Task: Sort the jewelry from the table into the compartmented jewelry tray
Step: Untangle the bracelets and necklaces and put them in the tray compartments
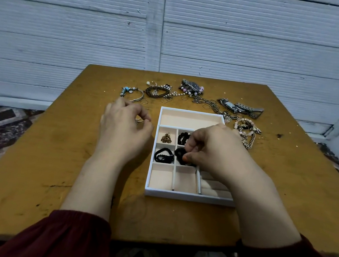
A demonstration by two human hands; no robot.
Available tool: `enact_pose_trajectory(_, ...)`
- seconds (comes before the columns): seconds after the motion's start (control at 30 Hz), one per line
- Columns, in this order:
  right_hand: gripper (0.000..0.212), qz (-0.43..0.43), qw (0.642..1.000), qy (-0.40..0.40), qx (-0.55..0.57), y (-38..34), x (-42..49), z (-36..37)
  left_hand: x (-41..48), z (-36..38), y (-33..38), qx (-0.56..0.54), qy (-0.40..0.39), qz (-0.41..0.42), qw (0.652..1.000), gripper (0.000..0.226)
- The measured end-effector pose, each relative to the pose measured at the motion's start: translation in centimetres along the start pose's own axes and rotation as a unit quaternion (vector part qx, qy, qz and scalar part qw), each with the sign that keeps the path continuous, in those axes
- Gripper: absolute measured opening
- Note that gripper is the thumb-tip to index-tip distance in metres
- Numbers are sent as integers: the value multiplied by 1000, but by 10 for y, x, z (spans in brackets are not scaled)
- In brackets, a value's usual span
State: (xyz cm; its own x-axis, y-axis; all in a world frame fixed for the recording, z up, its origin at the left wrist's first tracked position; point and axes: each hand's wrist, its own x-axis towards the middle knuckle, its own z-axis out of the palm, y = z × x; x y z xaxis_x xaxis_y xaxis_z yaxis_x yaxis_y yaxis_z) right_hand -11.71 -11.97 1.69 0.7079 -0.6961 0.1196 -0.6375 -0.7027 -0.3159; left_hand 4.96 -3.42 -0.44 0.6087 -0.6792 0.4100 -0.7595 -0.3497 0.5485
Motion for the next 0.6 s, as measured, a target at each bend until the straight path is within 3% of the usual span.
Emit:
enact_pose_trajectory(0.13, 15, 9, 998, -7, -66, -2, -3, 0, 1, -1, 0, 4, 4, -4, 1000, 12)
enact_pose_trajectory(0.37, 15, 31, 999, -4, 33, 3, -5, -11, 2, -1, 0, 7, 7, -5, 1000, 14)
enact_pose_trajectory(0.6, 13, 18, 999, 2, 39, 0, 1, 2, 2, -1, 0, 9, 4, -8, 1000, 12)
